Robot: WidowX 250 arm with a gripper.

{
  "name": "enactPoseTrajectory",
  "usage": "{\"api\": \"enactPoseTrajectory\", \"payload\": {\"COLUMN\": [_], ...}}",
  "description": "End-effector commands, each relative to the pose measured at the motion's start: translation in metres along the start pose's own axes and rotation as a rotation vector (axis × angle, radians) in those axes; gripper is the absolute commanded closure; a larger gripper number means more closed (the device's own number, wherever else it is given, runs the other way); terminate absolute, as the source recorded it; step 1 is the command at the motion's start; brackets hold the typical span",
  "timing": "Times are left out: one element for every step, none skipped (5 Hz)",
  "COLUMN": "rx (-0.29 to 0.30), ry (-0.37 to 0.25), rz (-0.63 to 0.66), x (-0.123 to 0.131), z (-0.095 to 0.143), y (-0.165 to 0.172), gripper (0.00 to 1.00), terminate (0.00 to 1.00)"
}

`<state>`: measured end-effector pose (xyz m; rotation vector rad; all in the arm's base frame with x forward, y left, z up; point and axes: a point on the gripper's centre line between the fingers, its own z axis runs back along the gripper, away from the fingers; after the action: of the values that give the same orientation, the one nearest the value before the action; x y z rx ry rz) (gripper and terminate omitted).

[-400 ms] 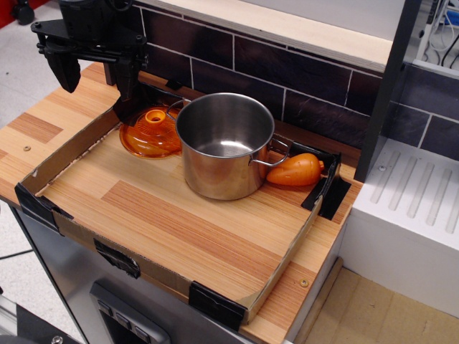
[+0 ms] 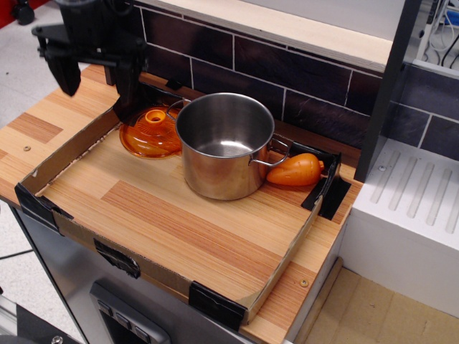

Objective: Topple metal pot

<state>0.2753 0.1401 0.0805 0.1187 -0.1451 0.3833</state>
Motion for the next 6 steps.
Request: {"api": "enactPoseTrajectory", "payload": {"rx": [-0.053, -0.06, -0.074, -0.069, -0.076, -0.081], "ry": [-0.004, 0.077, 0.114, 0.13, 0.052, -0.007], "rz": [0.219, 0.267, 0.273, 0.275, 0.278, 0.264], "x": [0.004, 0.001, -0.008, -0.018, -0.031, -0.037], "z": [0.03, 0.038, 0.043, 0.038, 0.027, 0.016], "y": [-0.002, -0.016, -0.037, -0.058, -0.079, -0.089], "gripper": [0.0, 0.0, 0.0, 0.0, 0.0, 0.0], "terminate": [0.0, 0.0, 0.0, 0.0, 0.0, 0.0]}}
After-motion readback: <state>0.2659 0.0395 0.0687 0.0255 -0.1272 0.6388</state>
